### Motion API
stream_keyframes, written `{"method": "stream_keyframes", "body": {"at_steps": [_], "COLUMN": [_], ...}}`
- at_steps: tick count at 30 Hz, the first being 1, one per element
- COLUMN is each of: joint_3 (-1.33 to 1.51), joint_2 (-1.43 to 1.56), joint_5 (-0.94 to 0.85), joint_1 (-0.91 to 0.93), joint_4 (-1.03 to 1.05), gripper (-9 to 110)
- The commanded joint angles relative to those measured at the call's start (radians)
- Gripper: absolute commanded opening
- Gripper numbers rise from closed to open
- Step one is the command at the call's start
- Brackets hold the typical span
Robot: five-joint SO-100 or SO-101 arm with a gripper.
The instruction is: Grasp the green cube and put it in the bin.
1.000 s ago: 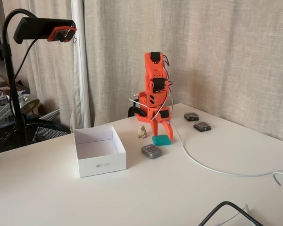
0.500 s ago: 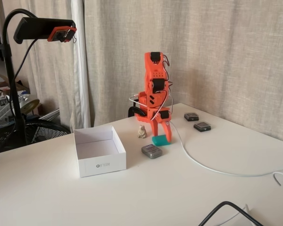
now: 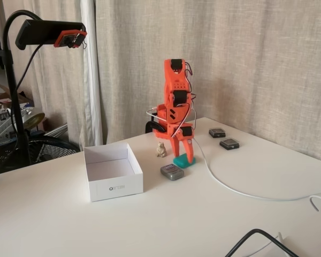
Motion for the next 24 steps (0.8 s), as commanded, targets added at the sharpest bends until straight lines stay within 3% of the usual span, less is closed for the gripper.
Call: {"method": "stream_keyframes", "body": {"at_steps": [1, 8, 15, 24], "joint_3": [0.008, 0.025, 0.055, 0.077], "joint_2": [-0.04, -0.034, -0.049, -0.051], "joint_5": [0.003, 0.002, -0.02, -0.035], "joint_1": [-0.009, -0.032, -0.058, -0.057], "joint_4": [-0.029, -0.049, -0.118, -0.146], "gripper": [26, 26, 10, 9]}}
